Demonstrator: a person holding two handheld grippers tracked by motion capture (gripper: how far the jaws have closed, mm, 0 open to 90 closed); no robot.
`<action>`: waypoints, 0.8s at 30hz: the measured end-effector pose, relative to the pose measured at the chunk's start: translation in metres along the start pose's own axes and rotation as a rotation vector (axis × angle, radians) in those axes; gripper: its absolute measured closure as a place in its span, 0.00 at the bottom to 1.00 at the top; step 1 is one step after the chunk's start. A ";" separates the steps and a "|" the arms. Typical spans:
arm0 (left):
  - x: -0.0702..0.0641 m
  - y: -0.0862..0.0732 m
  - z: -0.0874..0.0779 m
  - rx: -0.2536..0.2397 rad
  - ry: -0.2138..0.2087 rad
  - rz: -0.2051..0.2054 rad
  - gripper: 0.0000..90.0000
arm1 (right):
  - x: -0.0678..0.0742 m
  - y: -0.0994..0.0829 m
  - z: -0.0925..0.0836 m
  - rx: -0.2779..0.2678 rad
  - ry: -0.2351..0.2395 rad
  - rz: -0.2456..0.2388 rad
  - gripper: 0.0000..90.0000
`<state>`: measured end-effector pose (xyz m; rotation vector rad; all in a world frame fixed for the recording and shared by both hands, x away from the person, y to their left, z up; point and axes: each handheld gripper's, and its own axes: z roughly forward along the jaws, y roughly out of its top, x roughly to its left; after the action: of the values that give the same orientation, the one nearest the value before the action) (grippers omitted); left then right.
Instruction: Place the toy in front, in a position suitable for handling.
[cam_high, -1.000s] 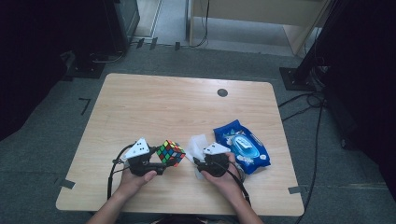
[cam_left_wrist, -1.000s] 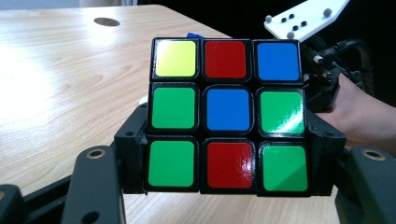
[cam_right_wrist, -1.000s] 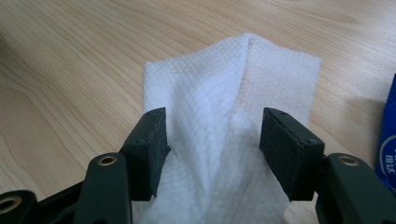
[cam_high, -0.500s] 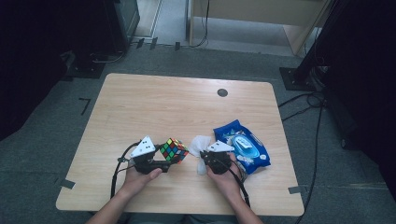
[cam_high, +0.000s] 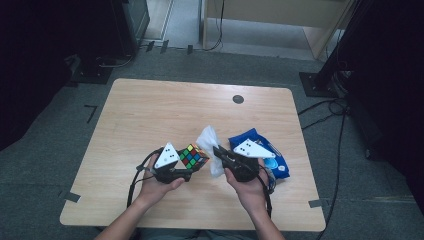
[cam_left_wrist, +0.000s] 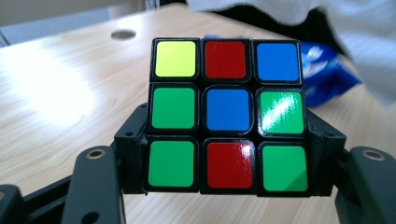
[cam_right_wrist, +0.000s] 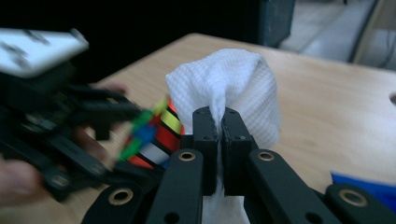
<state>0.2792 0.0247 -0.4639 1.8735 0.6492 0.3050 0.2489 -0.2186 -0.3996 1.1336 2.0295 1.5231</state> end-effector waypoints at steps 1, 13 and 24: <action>-0.003 -0.001 -0.001 -0.017 0.002 0.005 0.38 | 0.003 0.005 -0.002 -0.007 0.013 -0.006 0.98; -0.022 -0.006 -0.013 -0.065 0.011 0.105 0.38 | 0.032 0.005 0.009 0.008 0.111 -0.051 0.96; -0.023 -0.003 -0.026 -0.100 0.005 0.105 0.38 | 0.031 -0.004 0.016 -0.006 0.079 -0.043 0.96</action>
<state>0.2466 0.0331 -0.4549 1.8147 0.5303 0.4028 0.2400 -0.1850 -0.4037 1.0360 2.0852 1.5746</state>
